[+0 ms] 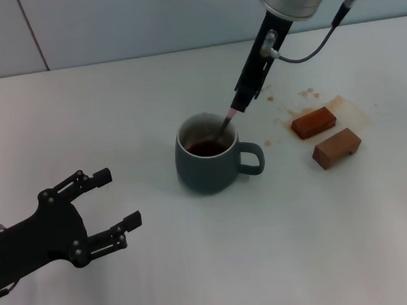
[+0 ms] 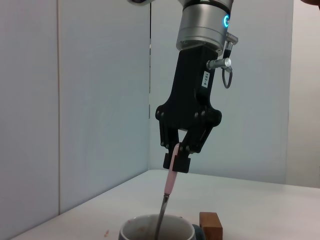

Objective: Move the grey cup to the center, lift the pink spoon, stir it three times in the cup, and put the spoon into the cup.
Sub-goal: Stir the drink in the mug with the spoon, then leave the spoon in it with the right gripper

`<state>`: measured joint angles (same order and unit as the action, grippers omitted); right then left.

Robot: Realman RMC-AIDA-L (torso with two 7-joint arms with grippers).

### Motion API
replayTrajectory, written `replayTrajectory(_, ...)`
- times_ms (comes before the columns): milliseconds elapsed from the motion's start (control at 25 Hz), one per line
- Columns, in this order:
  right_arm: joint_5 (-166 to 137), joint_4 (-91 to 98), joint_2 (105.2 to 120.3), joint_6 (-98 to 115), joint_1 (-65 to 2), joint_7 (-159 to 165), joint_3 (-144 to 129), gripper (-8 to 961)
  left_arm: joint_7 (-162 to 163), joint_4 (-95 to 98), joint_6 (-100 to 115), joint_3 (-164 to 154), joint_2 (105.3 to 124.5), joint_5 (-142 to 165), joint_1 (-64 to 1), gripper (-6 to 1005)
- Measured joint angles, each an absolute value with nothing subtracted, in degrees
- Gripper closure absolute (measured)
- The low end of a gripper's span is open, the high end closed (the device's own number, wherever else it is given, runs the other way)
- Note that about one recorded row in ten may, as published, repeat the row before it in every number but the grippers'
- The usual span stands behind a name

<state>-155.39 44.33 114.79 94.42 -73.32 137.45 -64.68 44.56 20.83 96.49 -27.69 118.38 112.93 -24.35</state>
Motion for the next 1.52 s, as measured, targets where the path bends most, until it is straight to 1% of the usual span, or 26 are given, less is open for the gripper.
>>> replayTrajectory(160, -155.43, 44.13, 115.16, 97.33, -74.23, 136.12, -64.17, 818, 44.56, 20.77, 96.36, -27.69, 118.37, 112.94, -24.47, 140)
replayTrajectory(360, -153.84, 43.82, 115.4, 95.86, -74.58, 135.49, -64.0, 816, 44.56, 20.19, 96.18, -27.69, 118.37, 113.01, -24.69, 139)
replayTrajectory(840, -156.93, 43.31, 115.31, 96.27, -75.06, 135.54, -64.19, 811, 44.56, 20.12, 96.1, -27.69, 118.37, 113.09, -24.48, 140)
replayTrajectory(960, -155.82, 43.65, 115.82, 96.72, -75.44, 134.54, -63.51, 810, 44.56, 20.12, 95.97, -27.69, 118.38, 113.12, -24.38, 140)
replayTrajectory(1160, -156.96, 43.08, 116.04, 93.03, -75.78, 134.98, -63.73, 807, 44.56, 20.13, 95.88, -27.68, 118.38, 113.12, -24.29, 139)
replayTrajectory(1400, -158.37, 43.23, 116.07, 94.69, -76.03, 135.46, -63.92, 805, 44.56, 20.13, 95.87, -27.68, 118.37, 113.12, -24.22, 139)
replayTrajectory(1520, -158.01, 43.72, 116.6, 96.1, -76.14, 134.67, -63.83, 804, 44.56, 20.12, 95.87, -27.69, 118.37, 113.12, -24.2, 139)
